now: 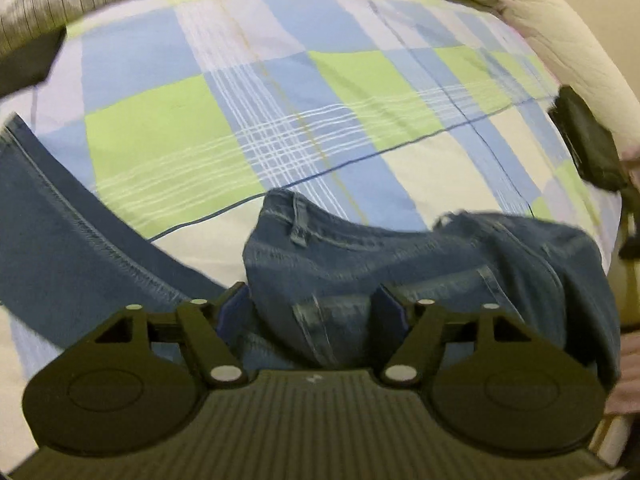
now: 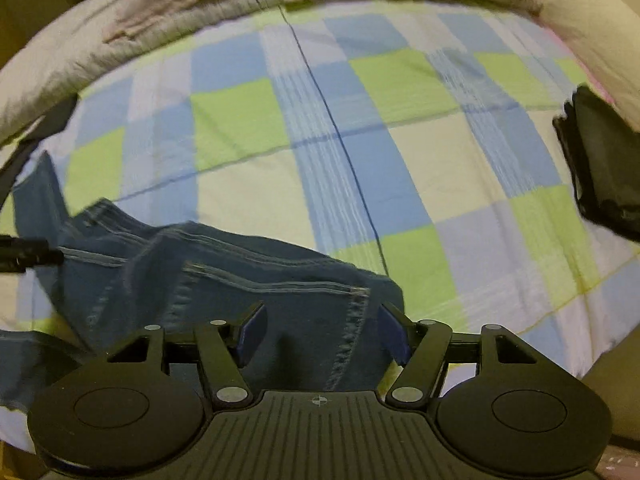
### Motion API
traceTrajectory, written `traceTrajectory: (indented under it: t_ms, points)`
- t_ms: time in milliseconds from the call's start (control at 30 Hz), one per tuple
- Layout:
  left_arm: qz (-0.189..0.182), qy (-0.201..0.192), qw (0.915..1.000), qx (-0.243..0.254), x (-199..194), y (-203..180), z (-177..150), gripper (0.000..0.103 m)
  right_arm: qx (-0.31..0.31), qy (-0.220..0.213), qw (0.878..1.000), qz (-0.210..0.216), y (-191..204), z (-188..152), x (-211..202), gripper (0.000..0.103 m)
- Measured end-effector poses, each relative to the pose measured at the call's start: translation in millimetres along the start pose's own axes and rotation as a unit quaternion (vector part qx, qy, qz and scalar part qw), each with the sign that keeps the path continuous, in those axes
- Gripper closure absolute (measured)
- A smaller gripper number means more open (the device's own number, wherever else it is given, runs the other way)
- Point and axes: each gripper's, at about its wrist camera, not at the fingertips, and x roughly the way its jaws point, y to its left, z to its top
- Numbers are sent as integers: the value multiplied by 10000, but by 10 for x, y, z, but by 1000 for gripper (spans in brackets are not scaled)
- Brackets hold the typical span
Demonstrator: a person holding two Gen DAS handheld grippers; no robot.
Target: Fold clothes
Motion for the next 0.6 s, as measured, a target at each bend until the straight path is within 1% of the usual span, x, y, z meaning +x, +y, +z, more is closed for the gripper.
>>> traceTrajectory:
  t_ms: [33,67,100,133,167,200,233,267,300,333,367,400,433,467,500,567,600]
  points:
    - [-86,74,9998,-133,89,60,51,32,47,86,9999,27,-41,4,83,38]
    - [-229,183,9991,-319,187,123,79,31,106,229,9997,76,-84,4,195,35]
    - [-377,294,9976,-508,285,185,105,31,177,375,9990,153,-124,4,308,27]
    - [-614,405,9948,-709,380,237,110,34,282,504,9980,271,-184,-9,439,23]
    - [-776,481,9924,-819,450,254,119,36,425,590,9964,426,-270,-14,560,20]
    - [-807,506,9922,-807,492,232,130,47,567,676,9944,581,-356,-20,681,18]
    - [-791,510,9929,-733,499,190,134,69,721,767,9917,744,-447,-26,802,18]
    - [-787,485,9935,-665,479,140,143,77,951,894,9868,958,-564,-35,929,18]
    - [-760,425,9943,-622,431,80,162,82,1234,1041,9795,1205,-684,-58,1065,18]
    - [-693,315,9957,-536,344,-4,184,84,1518,1184,9699,1490,-804,-88,1188,19]
    - [-642,185,9967,-470,238,-86,209,85,1726,1282,9613,1725,-896,-112,1265,25]
    - [-599,62,9972,-445,120,-165,239,87,1794,1287,9569,1888,-964,-100,1280,55]
    - [-554,-85,9974,-444,-33,-255,285,89,1719,1260,9565,1991,-991,-73,1257,70]
    - [-495,-261,9976,-410,-227,-356,330,89,1635,1223,9563,2094,-1011,-35,1228,81]
    - [-399,-477,9974,-370,-444,-446,377,90,1496,1125,9575,2195,-997,64,1166,87]
    - [-189,-945,9948,-326,-912,-609,485,91,1218,919,9588,2397,-966,270,1038,90]
    - [-37,-1231,9918,-344,-1197,-675,551,92,1083,738,9590,2513,-930,444,957,90]
